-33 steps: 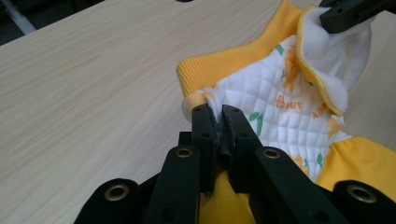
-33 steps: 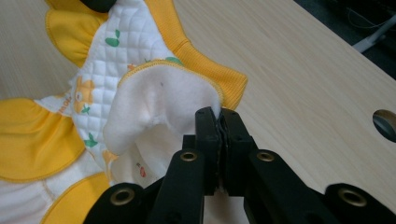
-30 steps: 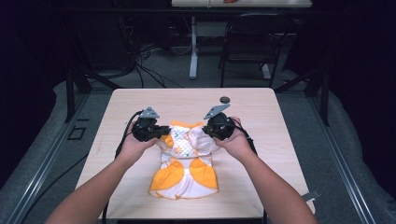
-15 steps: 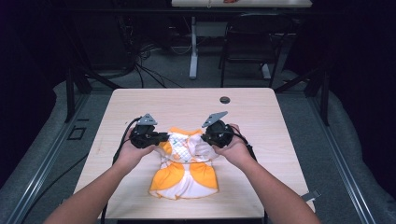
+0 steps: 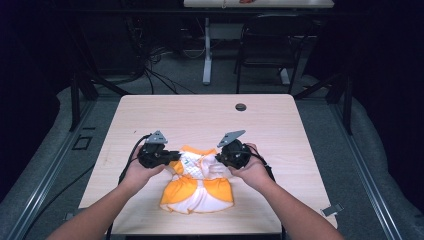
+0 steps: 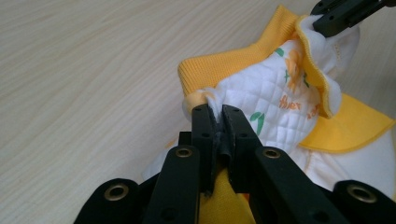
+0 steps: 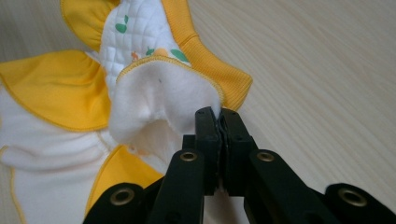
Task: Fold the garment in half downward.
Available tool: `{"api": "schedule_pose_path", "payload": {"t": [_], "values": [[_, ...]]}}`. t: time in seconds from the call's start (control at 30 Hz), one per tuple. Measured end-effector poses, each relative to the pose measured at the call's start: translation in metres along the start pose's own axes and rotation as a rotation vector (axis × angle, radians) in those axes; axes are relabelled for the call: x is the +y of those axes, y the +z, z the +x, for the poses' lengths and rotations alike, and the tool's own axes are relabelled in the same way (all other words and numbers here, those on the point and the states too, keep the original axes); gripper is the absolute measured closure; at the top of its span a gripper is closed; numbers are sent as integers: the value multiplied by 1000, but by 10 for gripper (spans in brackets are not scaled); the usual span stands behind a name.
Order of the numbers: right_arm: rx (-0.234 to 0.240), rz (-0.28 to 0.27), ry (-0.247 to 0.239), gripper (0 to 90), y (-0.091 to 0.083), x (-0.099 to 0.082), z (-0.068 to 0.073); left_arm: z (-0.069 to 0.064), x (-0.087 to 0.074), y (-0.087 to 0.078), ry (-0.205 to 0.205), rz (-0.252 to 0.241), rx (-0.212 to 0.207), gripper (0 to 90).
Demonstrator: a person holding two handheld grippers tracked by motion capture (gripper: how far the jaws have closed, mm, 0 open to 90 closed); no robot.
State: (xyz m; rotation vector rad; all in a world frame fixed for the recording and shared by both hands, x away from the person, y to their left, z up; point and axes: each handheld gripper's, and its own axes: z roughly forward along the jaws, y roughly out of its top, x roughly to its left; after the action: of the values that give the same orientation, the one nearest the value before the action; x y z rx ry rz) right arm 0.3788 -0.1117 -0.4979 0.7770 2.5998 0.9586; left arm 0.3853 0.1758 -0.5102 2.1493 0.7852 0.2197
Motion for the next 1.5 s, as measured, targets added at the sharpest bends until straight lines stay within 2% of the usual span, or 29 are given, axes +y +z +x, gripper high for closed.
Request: {"api": "schedule_pose_path", "payload": {"t": [0.2,0.43,0.57,0.67,0.83,0.93,1.07,1.13,1.2,1.23,1.27,1.3,1.33,1.43,1.5], "values": [[17,3,-9,869,3,-14,11,-10,-18,1,17,22,-35,840],[42,-5,14,864,4,-23,17,-18,-32,4,34,39,-36,832],[58,-7,33,847,5,-29,20,-22,-42,7,19,47,-45,810],[69,-5,55,810,7,-35,22,-23,-49,5,-15,35,-57,767],[84,-23,82,724,1,-36,19,-22,-49,-2,-49,8,-66,694],[84,-72,108,681,-10,-31,14,-21,-41,-10,-49,-12,-61,643],[76,-103,124,688,-16,-27,10,-16,-31,-17,-49,-29,-42,629],[56,-108,125,760,-16,-24,6,-12,-26,-15,-52,-20,-24,664],[52,-112,129,771,-15,-23,5,-11,-25,-14,-53,-17,-20,679],[48,-108,135,800,-13,-22,3,-10,-24,-11,-60,-16,-12,704],[35,-102,140,853,-8,-21,0,-8,-23,-6,-65,9,-3,770],[35,-102,140,853,-8,-21,0,-8,-23,-6,-65,9,-3,793],[34,-82,145,896,-2,-21,-2,-7,-22,-1,-75,18,-4,819],[41,-62,155,900,7,-21,-4,-6,-21,4,-89,25,-7,889],[46,-64,155,900,9,-22,-4,-5,-21,7,-97,30,-16,897]]}}
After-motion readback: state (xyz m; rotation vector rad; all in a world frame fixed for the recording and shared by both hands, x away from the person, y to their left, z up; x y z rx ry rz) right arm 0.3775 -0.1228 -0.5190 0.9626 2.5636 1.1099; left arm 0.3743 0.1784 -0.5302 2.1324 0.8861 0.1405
